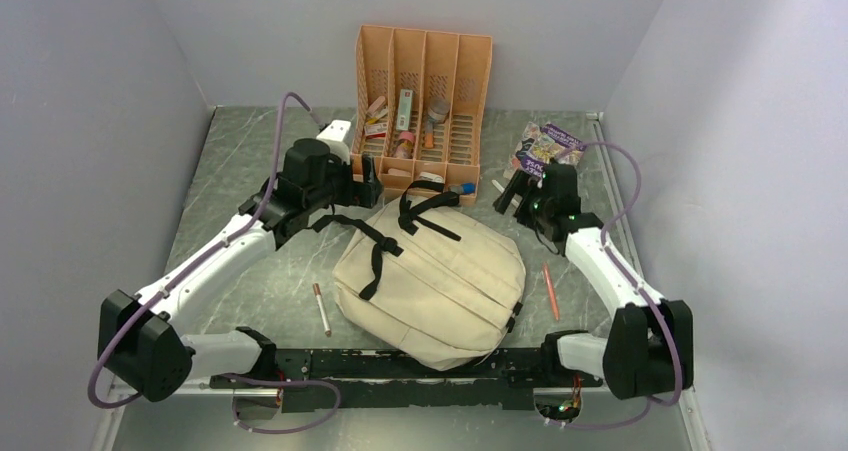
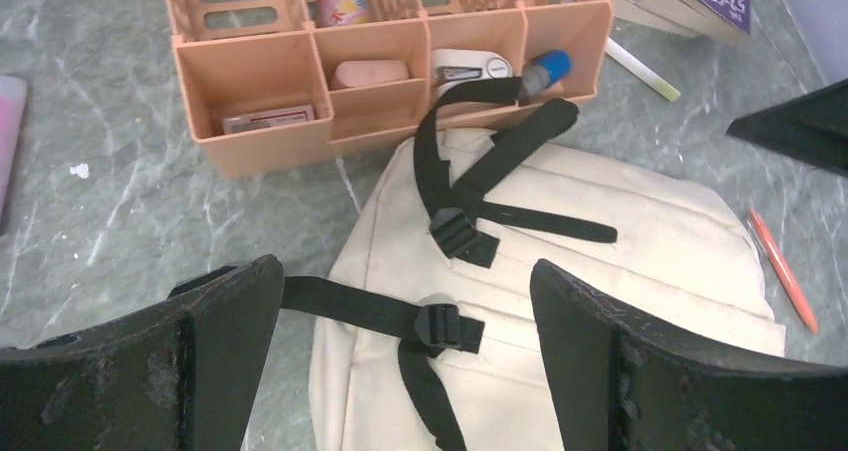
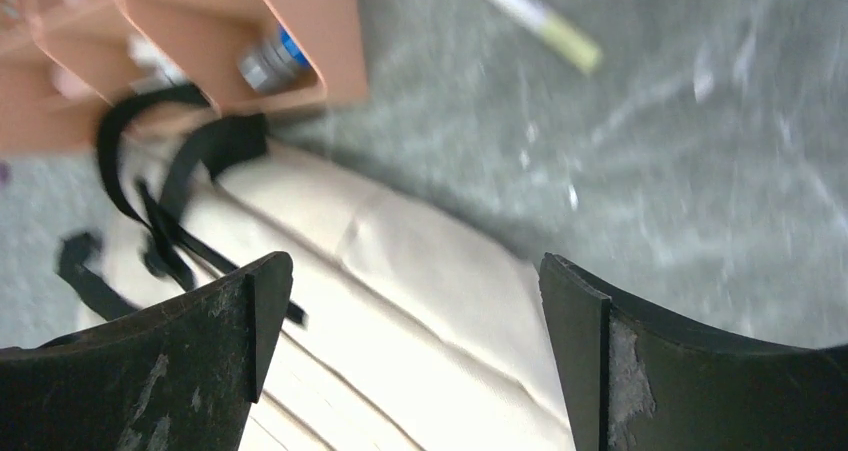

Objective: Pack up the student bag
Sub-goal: Adjust the student bag at the center of the board.

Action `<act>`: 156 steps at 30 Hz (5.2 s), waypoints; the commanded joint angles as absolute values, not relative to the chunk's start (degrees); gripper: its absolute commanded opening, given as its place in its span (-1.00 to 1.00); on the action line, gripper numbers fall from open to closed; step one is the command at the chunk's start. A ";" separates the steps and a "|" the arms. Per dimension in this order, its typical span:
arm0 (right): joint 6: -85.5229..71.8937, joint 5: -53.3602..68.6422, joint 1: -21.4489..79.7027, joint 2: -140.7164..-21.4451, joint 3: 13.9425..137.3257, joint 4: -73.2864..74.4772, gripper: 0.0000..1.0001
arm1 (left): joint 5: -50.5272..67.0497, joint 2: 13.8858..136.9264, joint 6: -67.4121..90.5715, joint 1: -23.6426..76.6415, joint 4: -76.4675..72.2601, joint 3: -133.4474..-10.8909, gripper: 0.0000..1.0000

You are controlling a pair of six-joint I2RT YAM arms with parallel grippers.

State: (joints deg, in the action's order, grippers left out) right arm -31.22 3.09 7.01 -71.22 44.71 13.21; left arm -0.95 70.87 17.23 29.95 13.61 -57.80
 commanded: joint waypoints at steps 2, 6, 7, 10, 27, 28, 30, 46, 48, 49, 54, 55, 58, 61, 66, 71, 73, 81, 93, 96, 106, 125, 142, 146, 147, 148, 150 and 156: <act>-29.35 -1.35 8.95 -64.20 39.17 25.88 0.94 | -1.97 67.68 14.33 34.26 8.91 -56.19 0.94; -30.33 -3.08 9.41 -61.46 36.19 27.88 0.95 | -3.15 66.54 14.03 37.66 7.51 -53.57 0.94; -30.54 -1.26 9.43 -61.47 35.85 27.74 0.94 | -3.54 66.77 13.88 38.24 7.90 -53.70 0.94; -32.18 1.30 9.49 -62.12 35.88 28.64 0.93 | -5.12 68.39 13.30 40.16 10.54 -55.16 0.92; -35.53 9.74 9.42 -67.64 29.89 21.94 0.76 | -8.62 74.20 10.91 50.81 12.19 -57.13 0.86; -35.59 10.37 9.41 -67.40 29.62 21.59 0.66 | -8.66 74.52 10.82 51.27 12.21 -57.21 0.86; -35.77 11.51 9.33 -66.59 29.29 21.16 0.49 | -9.02 75.11 10.71 52.11 12.42 -57.26 0.85; -45.42 29.52 9.46 -53.90 38.60 17.63 -1.00 | -16.06 74.49 12.09 64.55 18.47 -66.07 0.88; -49.41 30.69 9.33 -52.58 39.80 14.93 -1.00 | -19.37 75.98 12.32 67.98 20.84 -69.25 0.92; -51.37 31.20 9.44 -52.21 40.16 13.31 -1.00 | -21.12 76.69 12.57 69.66 21.73 -70.81 0.93; -61.80 32.49 9.40 -51.59 40.65 4.01 -1.00 | -29.36 80.16 13.90 75.79 24.58 -75.91 0.94; -63.80 32.52 9.43 -51.71 40.80 2.42 -1.00 | -31.37 81.00 14.25 76.79 25.31 -76.46 0.94; -68.57 32.52 9.41 -52.34 41.58 -1.66 -1.00 | -36.09 83.91 15.03 79.68 26.55 -78.26 0.94; -72.18 31.90 9.41 -52.86 42.26 -3.53 -1.00 | -39.99 87.14 17.03 82.46 27.88 -80.45 0.94; -73.56 31.36 9.40 -53.50 44.89 -2.52 -1.00 | -42.54 91.82 22.45 84.27 30.40 -82.43 0.94; -74.14 30.88 9.45 -53.22 45.13 -2.47 -1.00 | -45.03 94.32 25.38 86.57 29.35 -83.73 0.94; -74.59 30.99 9.40 -53.00 44.76 -2.84 -1.00 | -46.50 95.72 26.91 87.26 28.82 -84.00 0.94; -73.58 30.97 9.40 -53.36 44.59 -2.19 -1.00 | -52.10 98.06 31.84 91.21 30.77 -86.97 0.94; -72.81 30.85 9.41 -53.36 44.74 -2.04 -1.00 | -52.51 98.12 33.32 93.21 29.39 -86.66 0.94; -72.23 30.76 9.41 -53.14 45.55 -1.09 -1.00 | -52.71 101.16 32.31 93.31 28.85 -87.65 0.94; -71.89 30.68 9.40 -52.08 45.98 -0.18 -1.00 | -58.51 110.76 31.78 93.28 34.09 -93.12 0.92; -65.87 29.98 9.40 -52.12 46.63 3.02 -0.88 | -58.90 101.15 29.75 89.18 35.15 -84.27 -0.90; -43.30 20.05 9.32 -48.47 55.01 15.73 0.25 | -38.10 72.84 11.28 82.06 20.62 -73.66 -0.90; -38.61 15.33 9.32 -46.15 56.25 18.90 0.29 | -31.84 67.73 9.04 76.82 20.04 -72.91 -0.90; -37.79 14.29 9.31 -45.57 56.39 19.51 0.29 | -30.62 66.71 8.73 75.54 20.04 -72.88 -0.90; -37.14 13.24 9.34 -44.97 56.54 20.10 0.30 | -29.84 65.70 8.60 74.32 20.04 -72.93 -0.90; -36.17 11.71 9.32 -43.62 56.40 20.62 0.31 | -28.46 64.34 8.04 72.09 20.15 -73.17 -0.90; -34.72 7.42 9.32 -40.02 55.53 21.85 0.37 | -25.36 63.40 6.99 66.84 21.16 -75.96 -0.90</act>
State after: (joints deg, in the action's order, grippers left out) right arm -37.58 12.10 9.43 -42.00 54.98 20.10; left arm -29.10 64.69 9.67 69.32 26.41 -72.29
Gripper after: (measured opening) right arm 0.675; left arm 0.078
